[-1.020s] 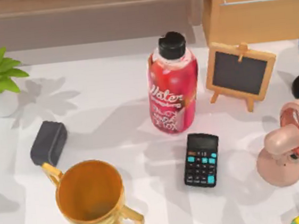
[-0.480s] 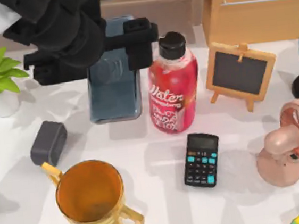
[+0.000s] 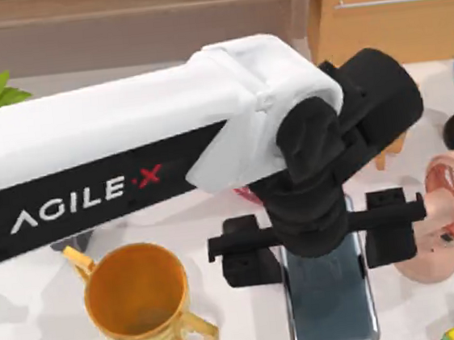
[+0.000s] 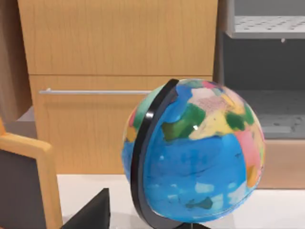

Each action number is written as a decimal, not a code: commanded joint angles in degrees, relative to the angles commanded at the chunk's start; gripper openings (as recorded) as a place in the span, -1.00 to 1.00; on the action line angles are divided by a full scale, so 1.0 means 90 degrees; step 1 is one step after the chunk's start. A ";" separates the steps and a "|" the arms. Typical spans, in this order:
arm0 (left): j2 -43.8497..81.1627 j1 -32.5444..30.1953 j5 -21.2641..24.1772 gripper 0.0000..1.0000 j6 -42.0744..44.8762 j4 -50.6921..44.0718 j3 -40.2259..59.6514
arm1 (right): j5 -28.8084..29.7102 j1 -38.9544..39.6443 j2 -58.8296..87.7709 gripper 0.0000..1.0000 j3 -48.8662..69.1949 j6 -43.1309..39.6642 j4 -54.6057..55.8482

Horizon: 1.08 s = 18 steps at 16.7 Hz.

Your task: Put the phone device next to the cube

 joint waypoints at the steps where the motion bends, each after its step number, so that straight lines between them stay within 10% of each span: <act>1: 0.0200 -0.0240 -0.0060 -1.00 -0.0279 -0.0036 -0.0009 | 0.0000 0.0000 0.0000 1.00 0.0000 0.0000 0.0000; 18: 0.0948 -0.1023 -0.0405 -1.00 -0.1239 -0.0129 0.0053 | 0.0000 0.0000 0.0000 1.00 0.0000 0.0000 0.0000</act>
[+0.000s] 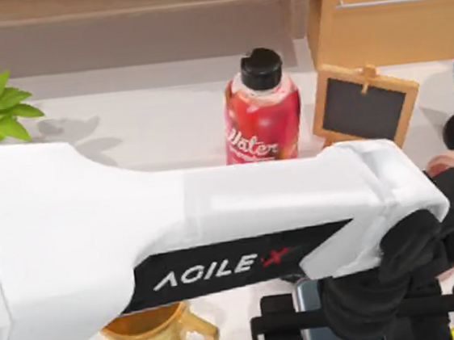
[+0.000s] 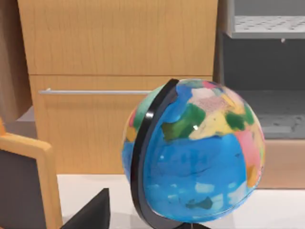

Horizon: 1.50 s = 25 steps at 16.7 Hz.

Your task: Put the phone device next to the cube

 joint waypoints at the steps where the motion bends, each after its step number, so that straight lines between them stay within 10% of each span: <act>1: -0.0034 0.0009 -0.0009 -1.00 -0.0016 0.0030 0.0017 | 0.0000 0.0000 0.0000 1.00 0.0000 0.0000 0.0000; 25: -0.0917 -0.0296 -0.0375 -1.00 0.0058 0.0885 0.0456 | 0.0000 0.0000 0.0000 1.00 0.0000 0.0000 0.0000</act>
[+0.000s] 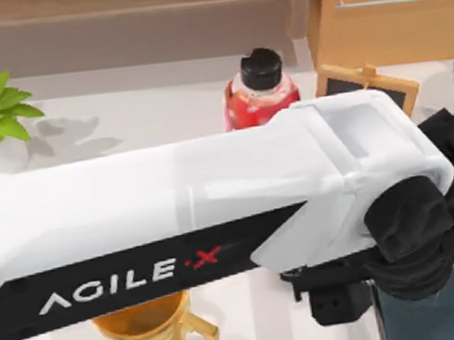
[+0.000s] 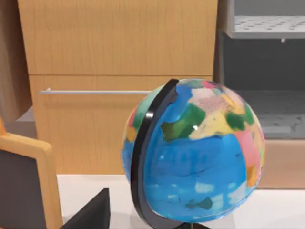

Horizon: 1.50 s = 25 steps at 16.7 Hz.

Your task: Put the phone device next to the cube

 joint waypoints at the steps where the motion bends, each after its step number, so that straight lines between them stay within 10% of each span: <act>1: 0.0009 -0.0020 0.0013 -1.00 -0.0003 0.0029 0.0003 | 0.0000 0.0000 0.0000 1.00 0.0000 0.0000 0.0000; 25: 0.1435 0.0262 0.0381 -1.00 -0.0018 0.0287 -0.1292 | 0.0000 0.0000 0.0000 1.00 0.0000 0.0000 0.0000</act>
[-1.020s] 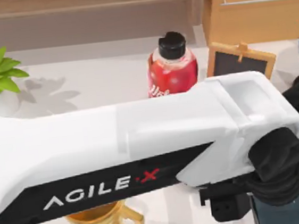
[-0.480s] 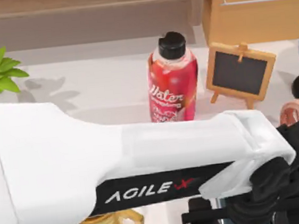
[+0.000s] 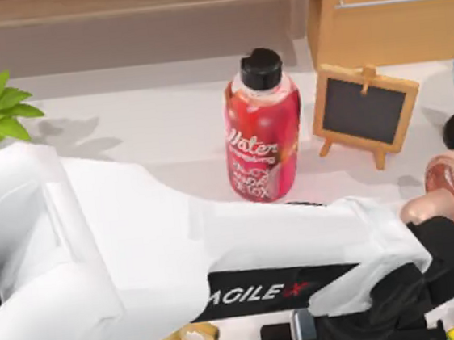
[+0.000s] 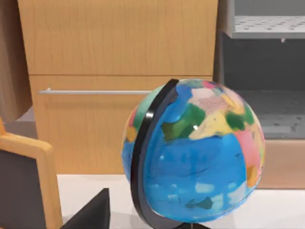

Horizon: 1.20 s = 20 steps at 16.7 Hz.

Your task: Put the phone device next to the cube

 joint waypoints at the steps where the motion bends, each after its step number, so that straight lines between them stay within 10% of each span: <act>1: 0.0000 0.0000 0.0000 -1.00 0.0000 0.0000 0.0000 | 0.0000 0.0000 0.0000 1.00 0.0000 0.0000 0.0000; 15: 0.0000 0.0000 0.0000 0.96 0.0000 0.0000 0.0000 | 0.0000 0.0000 0.0000 1.00 0.0000 0.0000 0.0000; 20: 0.0000 0.0000 0.0000 1.00 0.0000 0.0000 0.0000 | 0.0000 0.0000 0.0000 1.00 0.0000 0.0000 0.0000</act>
